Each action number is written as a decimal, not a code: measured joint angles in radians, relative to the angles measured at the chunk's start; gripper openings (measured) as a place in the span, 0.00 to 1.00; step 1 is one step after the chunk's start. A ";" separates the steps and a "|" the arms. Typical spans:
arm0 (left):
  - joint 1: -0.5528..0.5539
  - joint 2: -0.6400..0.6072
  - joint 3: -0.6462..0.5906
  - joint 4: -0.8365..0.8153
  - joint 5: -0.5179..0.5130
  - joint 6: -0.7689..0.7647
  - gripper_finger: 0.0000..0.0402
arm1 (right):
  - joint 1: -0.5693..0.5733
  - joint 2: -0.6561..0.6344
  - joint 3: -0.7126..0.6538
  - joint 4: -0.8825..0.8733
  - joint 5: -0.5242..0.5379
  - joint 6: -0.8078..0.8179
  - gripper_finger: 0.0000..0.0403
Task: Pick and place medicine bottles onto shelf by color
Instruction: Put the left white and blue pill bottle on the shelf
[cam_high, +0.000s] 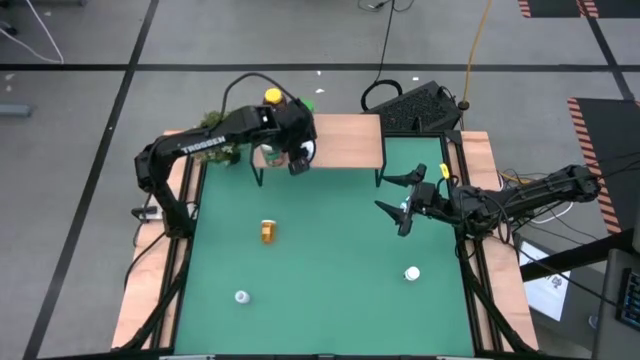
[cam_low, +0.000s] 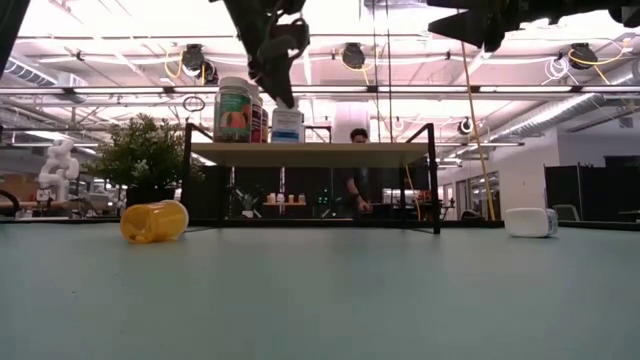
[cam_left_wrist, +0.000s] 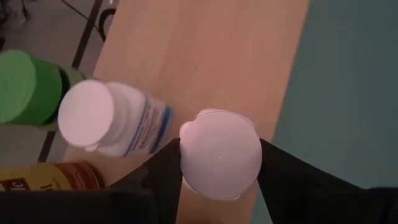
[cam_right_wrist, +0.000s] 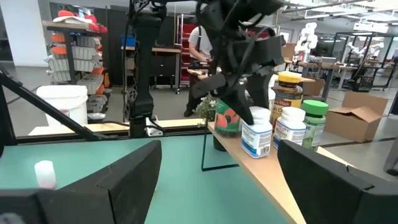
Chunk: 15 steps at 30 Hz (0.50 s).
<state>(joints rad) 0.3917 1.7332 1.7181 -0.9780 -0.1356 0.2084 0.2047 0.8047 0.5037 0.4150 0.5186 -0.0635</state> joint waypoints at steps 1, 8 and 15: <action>0.005 0.000 -0.001 0.000 0.000 0.002 0.46 | 0.000 0.000 0.000 0.000 0.000 -0.005 0.79; 0.021 0.000 -0.001 0.007 0.014 0.024 0.46 | -0.002 0.000 0.000 0.015 0.001 -0.027 0.79; 0.019 0.000 -0.001 0.009 0.031 0.022 0.51 | -0.002 0.000 0.000 0.016 0.002 -0.024 0.79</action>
<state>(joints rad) 0.4110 1.7332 1.7172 -0.9689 -0.1051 0.2302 0.2024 0.8047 0.5037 0.4313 0.5209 -0.0879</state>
